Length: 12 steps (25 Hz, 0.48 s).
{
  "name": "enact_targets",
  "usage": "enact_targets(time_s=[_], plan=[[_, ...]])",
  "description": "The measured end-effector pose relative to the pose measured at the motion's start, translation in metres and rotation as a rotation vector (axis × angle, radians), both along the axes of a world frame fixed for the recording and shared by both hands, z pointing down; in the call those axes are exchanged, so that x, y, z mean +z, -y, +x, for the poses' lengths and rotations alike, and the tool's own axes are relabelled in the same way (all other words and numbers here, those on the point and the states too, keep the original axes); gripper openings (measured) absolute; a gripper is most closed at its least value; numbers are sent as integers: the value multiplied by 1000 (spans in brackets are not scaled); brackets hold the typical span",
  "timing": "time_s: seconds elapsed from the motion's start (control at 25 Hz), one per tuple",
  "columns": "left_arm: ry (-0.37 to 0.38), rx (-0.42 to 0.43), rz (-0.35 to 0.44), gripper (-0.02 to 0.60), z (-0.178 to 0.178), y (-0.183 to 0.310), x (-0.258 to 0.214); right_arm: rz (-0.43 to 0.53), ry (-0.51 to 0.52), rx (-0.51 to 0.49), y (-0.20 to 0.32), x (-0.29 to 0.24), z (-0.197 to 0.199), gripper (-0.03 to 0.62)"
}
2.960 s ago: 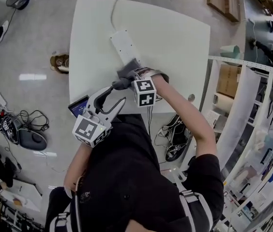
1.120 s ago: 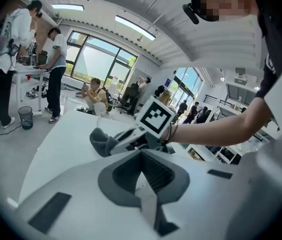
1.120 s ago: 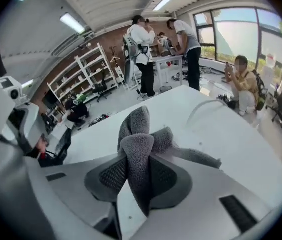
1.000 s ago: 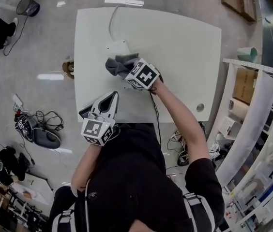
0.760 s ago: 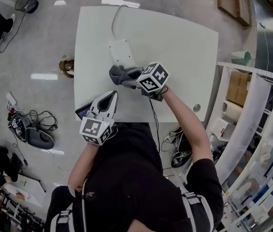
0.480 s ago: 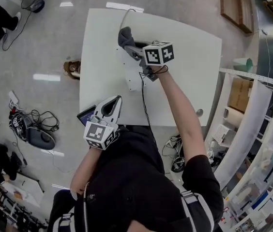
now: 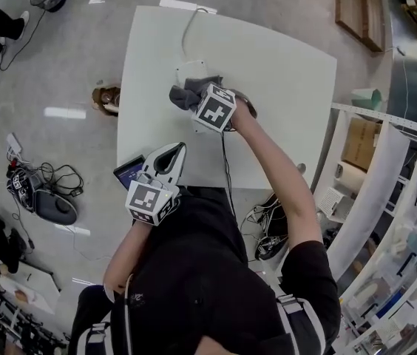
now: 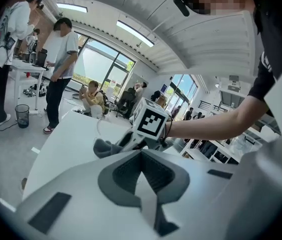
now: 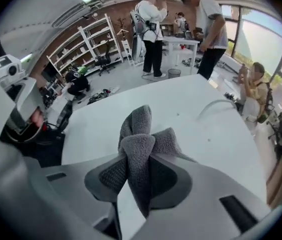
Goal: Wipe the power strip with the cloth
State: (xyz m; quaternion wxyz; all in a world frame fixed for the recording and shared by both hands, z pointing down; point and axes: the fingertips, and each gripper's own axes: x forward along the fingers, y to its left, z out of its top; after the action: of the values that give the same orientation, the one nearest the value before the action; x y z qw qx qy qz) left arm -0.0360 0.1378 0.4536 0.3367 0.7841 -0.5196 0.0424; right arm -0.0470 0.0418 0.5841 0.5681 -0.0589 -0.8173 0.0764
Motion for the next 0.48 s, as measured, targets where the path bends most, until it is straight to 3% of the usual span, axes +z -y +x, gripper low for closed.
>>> enact_targets(time_s=[0.12, 0.32, 0.4, 0.48], plan=[[0, -3, 5, 46, -1, -2, 0, -141, -28, -43, -40, 1, 22, 121], [4, -12, 11, 46, 1, -2, -4, -322, -2, 17, -85, 1, 63, 121], [5, -4, 15, 46, 6, -2, -6, -321, 48, 106, -87, -1, 81, 121], [4, 37, 39, 46, 19, 3, -10, -242, 124, 300, -63, -11, 106, 121]])
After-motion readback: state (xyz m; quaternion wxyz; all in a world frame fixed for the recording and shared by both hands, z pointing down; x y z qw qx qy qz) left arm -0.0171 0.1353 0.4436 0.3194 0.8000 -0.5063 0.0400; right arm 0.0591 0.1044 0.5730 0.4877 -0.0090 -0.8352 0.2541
